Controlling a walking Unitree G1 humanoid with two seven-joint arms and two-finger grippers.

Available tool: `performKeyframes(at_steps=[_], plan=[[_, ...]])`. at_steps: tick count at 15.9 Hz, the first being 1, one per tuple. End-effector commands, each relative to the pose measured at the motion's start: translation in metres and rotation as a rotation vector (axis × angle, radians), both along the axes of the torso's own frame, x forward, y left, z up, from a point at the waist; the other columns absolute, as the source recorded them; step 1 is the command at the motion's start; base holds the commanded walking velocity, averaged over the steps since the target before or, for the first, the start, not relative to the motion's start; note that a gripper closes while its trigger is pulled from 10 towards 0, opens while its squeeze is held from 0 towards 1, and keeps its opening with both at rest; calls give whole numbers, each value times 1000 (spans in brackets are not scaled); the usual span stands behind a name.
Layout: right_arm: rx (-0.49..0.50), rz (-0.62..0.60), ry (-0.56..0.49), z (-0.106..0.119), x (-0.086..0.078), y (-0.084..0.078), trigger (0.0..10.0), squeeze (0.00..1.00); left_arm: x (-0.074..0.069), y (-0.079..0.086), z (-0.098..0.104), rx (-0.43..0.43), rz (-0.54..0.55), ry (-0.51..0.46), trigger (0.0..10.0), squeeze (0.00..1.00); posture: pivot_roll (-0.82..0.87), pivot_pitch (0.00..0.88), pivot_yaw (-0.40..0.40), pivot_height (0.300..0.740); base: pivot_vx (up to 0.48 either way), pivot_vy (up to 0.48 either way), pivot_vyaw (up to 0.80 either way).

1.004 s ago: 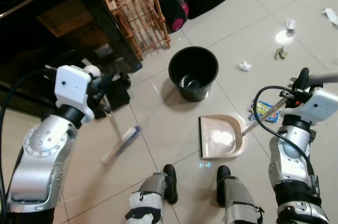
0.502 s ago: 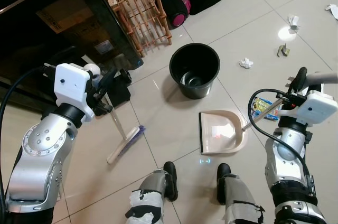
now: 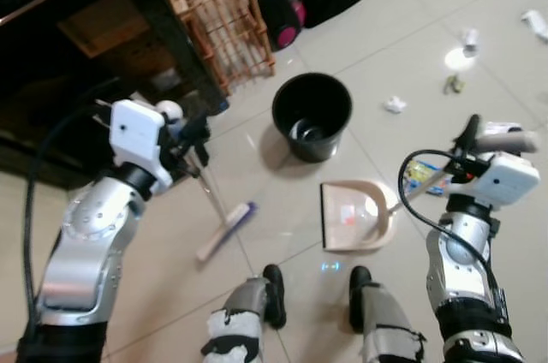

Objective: Sweep floor

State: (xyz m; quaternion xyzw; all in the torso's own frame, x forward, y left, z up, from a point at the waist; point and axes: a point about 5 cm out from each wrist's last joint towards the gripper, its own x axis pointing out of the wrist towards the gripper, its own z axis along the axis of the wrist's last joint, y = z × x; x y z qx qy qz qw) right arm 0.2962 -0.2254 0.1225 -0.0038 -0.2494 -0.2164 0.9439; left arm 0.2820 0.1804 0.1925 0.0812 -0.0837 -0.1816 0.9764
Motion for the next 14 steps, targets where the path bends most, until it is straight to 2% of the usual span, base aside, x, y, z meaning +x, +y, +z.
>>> performKeyframes(at_steps=[1, 3, 4, 5, 10, 14], plan=[[43, 8, 149, -28, -4, 2, 10000, 1000, 0, 3, -3, 19, 10, -9, 10000, 0, 174, 316, 172, 740, 0, 0, 0], [44, 32, 183, -31, -2, 4, 10000, 624, 1, 1, -5, 10, 8, -14, 10000, 0, 160, 306, 160, 740, 0, 0, 0], [45, 36, 186, -31, -2, 4, 10000, 624, 1, 1, -6, 9, 8, -15, 10000, 0, 160, 306, 160, 740, 0, 0, 0], [62, 66, 203, -33, -1, 7, 10000, 0, 1, 4, -9, 6, 18, -14, 10000, 0, 142, 281, 153, 740, 0, 0, 0], [57, 195, 278, -41, -2, 23, 10000, 0, -6, 21, -17, 16, 97, -8, 10000, 0, 114, 239, 129, 740, 0, 0, 0], [55, 150, 315, -43, 0, 19, 10000, 0, -9, 24, -16, 20, 113, -17, 10000, 0, 115, 226, 118, 740, 0, 0, 0]])
